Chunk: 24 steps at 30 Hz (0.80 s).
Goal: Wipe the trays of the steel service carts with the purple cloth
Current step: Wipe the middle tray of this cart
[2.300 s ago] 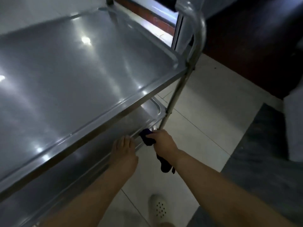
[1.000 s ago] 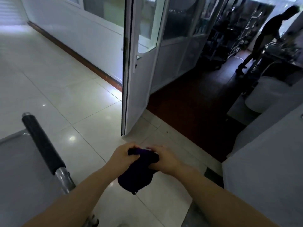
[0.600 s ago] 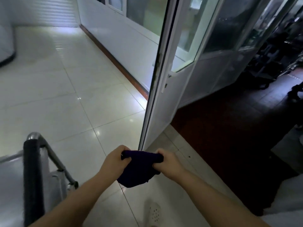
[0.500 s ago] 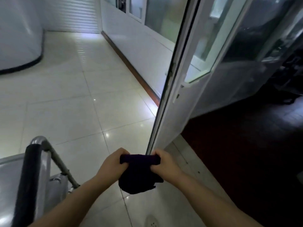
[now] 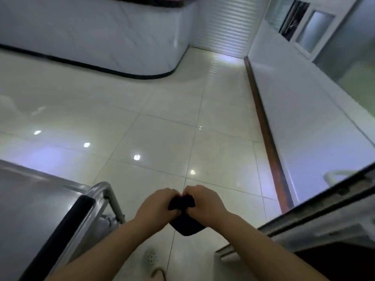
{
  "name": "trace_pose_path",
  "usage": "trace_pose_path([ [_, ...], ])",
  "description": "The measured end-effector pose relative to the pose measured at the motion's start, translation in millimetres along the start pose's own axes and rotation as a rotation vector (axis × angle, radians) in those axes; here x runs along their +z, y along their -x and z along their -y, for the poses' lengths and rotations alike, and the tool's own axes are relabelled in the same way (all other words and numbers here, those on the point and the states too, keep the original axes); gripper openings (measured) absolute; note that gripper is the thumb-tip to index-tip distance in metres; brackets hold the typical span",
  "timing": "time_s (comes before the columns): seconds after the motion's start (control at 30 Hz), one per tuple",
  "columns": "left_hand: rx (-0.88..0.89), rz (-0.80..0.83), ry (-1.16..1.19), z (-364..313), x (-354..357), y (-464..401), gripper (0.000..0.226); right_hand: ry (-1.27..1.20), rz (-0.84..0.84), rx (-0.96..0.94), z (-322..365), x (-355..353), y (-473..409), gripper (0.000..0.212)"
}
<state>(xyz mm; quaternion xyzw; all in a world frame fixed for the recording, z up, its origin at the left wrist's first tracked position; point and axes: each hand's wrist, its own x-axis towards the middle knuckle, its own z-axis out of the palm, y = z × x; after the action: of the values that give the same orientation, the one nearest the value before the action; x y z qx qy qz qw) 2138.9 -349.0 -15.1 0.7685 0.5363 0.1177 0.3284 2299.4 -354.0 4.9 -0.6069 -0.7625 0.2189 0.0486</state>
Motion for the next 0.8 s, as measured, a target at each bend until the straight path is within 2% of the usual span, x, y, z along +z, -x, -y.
trace_pose_path([
  [0.1, -0.061, 0.009, -0.064, 20.6, -26.9, -59.9, 0.016, -0.009, 0.029, -0.029, -2.6, -13.5, -73.5, 0.018],
  [0.23, -0.150, -0.014, -0.060, 52.1, -75.1, -133.7, 0.019, -0.162, 0.050, 0.016, 3.1, -42.7, -165.3, 0.024],
  [0.37, -0.173, -0.120, -0.030, 80.5, -127.6, -183.2, 0.009, -0.298, 0.076, -0.034, 10.8, -70.6, -248.9, 0.054],
  [0.43, -0.210, -0.183, -0.010, 95.3, -151.4, -201.9, 0.012, -0.287, 0.123, -0.081, 15.2, -77.6, -291.5, 0.069],
  [0.53, -0.283, -0.282, 0.000, 123.1, -184.8, -228.1, 0.016, -0.233, 0.204, -0.190, 25.4, -81.2, -358.9, 0.081],
  [0.6, -0.354, -0.335, 0.042, 142.5, -206.3, -244.9, 0.014, -0.192, 0.246, -0.254, 33.5, -78.3, -406.4, 0.082],
  [0.7, -0.467, -0.410, 0.182, 176.0, -242.2, -270.3, 0.011, -0.215, 0.321, -0.292, 48.3, -68.1, -481.6, 0.071],
  [0.8, -0.580, -0.558, 0.350, 208.3, -278.0, -286.6, 0.011, -0.243, 0.413, -0.357, 73.8, -64.7, -558.9, 0.047],
])
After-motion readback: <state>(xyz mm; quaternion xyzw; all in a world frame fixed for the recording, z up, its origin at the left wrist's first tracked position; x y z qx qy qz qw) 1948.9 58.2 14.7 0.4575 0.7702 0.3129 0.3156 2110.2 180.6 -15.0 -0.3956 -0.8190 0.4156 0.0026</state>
